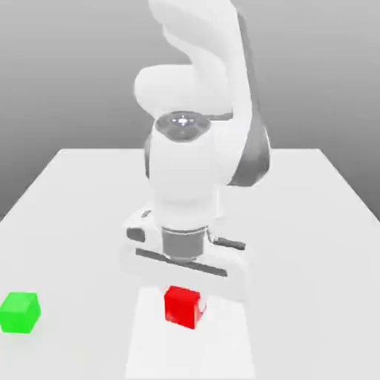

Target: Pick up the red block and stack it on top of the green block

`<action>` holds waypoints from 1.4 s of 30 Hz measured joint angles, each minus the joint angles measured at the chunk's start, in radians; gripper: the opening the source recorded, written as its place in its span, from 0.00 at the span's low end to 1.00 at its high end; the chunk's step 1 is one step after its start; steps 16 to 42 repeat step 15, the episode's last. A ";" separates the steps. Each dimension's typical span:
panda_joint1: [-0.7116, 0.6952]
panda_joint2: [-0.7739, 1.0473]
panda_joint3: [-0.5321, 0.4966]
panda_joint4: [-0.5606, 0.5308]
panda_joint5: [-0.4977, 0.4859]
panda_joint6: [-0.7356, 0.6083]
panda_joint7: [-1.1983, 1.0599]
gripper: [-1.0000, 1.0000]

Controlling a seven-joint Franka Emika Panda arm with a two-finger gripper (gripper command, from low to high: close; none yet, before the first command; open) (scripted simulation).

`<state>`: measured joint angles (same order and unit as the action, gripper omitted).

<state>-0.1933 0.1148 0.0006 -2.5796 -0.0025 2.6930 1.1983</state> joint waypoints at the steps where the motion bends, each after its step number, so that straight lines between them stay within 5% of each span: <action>1: -0.029 0.001 -0.027 0.013 0.007 -0.012 0.013 0.00; 7: -0.204 0.020 -0.193 0.097 0.056 -0.078 0.091 0.00; 11: -0.268 0.156 -0.202 0.134 0.133 0.016 0.068 0.00; 12: -0.275 0.180 -0.195 0.136 0.144 0.037 0.060 1.00; 42: -0.275 0.180 -0.195 0.136 0.144 0.037 0.060 1.00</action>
